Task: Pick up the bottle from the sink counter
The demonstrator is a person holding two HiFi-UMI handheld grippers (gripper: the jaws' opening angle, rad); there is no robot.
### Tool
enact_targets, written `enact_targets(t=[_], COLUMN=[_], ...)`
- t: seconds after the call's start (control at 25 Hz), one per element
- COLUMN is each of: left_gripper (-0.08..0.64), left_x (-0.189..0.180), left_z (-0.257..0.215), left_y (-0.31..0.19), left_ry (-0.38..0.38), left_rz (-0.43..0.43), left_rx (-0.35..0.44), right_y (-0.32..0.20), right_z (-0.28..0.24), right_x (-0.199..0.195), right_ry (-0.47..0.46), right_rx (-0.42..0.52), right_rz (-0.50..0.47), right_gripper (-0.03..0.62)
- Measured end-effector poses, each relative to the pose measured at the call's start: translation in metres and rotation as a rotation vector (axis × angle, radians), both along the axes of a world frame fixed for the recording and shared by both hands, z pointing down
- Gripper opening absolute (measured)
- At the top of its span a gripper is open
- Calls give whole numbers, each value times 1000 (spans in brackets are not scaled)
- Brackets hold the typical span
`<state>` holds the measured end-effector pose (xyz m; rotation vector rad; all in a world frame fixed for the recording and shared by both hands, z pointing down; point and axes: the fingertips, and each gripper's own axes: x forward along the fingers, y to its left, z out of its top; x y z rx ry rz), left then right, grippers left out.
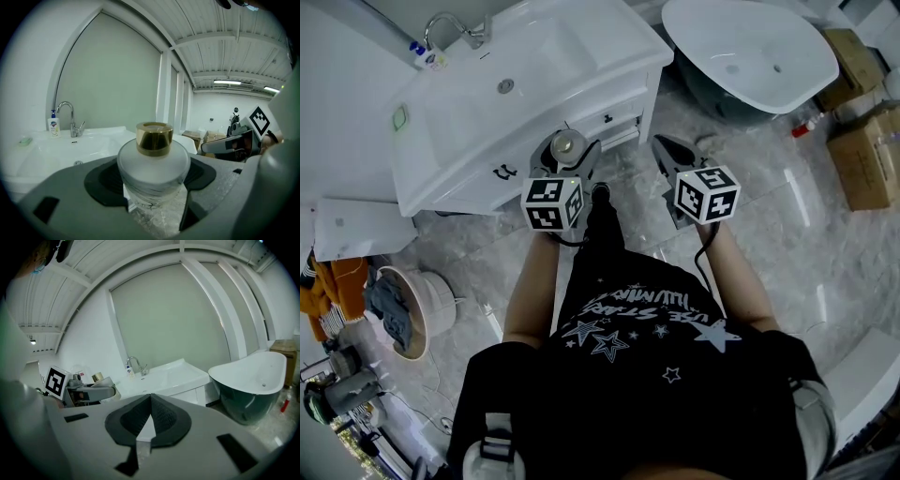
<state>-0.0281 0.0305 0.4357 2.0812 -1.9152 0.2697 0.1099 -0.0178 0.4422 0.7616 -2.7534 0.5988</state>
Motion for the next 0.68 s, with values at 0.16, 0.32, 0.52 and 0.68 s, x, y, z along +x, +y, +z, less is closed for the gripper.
enact_targets(t=[0.16, 0.32, 0.52, 0.68], left_gripper=[344, 344, 344, 344], left_x=[10, 16, 22, 24], left_z=[0, -2, -2, -5], left_y=[15, 29, 44, 50], left_ry=[-2, 0, 5, 0], left_rz=[-6, -8, -12, -13], left_rx=[4, 8, 17, 25], right_y=[16, 30, 45, 49], right_z=[2, 2, 1, -1], right_x=[15, 23, 28, 28], right_ry=[-2, 3, 6, 1], right_rx=[-4, -4, 6, 16], right_rz=[4, 3, -4, -12], right_gripper=[6, 6, 6, 6])
